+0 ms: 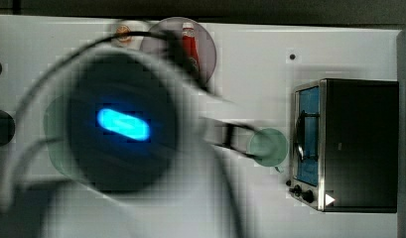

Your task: Drag strainer right to left.

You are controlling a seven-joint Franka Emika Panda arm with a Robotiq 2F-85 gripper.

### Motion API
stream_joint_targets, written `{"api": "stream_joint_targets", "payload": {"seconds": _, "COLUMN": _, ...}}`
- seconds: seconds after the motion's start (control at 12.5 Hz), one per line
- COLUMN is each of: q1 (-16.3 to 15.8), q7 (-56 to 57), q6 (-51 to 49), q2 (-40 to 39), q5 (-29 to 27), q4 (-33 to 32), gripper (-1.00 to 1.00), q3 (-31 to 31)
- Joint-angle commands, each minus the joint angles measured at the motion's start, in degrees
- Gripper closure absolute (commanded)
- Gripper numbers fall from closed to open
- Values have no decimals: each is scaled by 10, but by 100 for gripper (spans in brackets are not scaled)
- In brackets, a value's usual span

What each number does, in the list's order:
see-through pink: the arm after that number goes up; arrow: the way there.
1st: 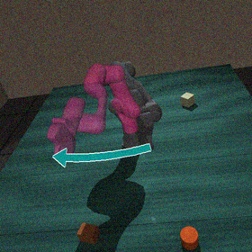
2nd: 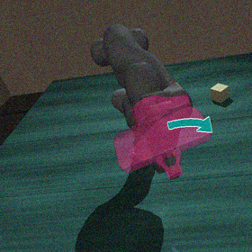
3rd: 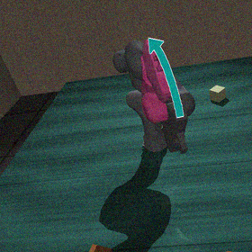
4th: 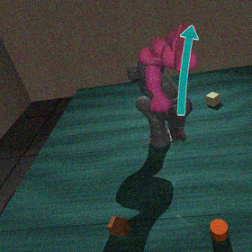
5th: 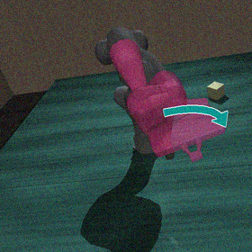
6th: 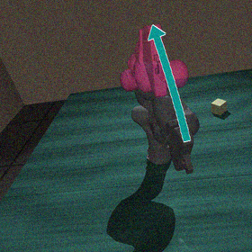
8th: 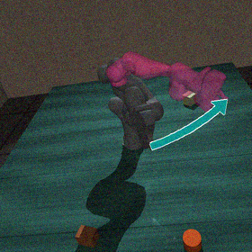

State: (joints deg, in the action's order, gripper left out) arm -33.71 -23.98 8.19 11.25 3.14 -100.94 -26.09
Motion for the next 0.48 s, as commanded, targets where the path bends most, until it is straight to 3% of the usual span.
{"api": "stream_joint_targets", "payload": {"seconds": 0.08, "q1": 15, "q7": 161, "q6": -29, "q2": -7, "q5": 33, "q4": -28, "gripper": -100, "q3": -56}}
{"api": "stream_joint_targets", "payload": {"seconds": 0.48, "q1": 18, "q7": 168, "q6": -40, "q2": 22, "q5": 34, "q4": -31, "gripper": -100, "q3": -106}}
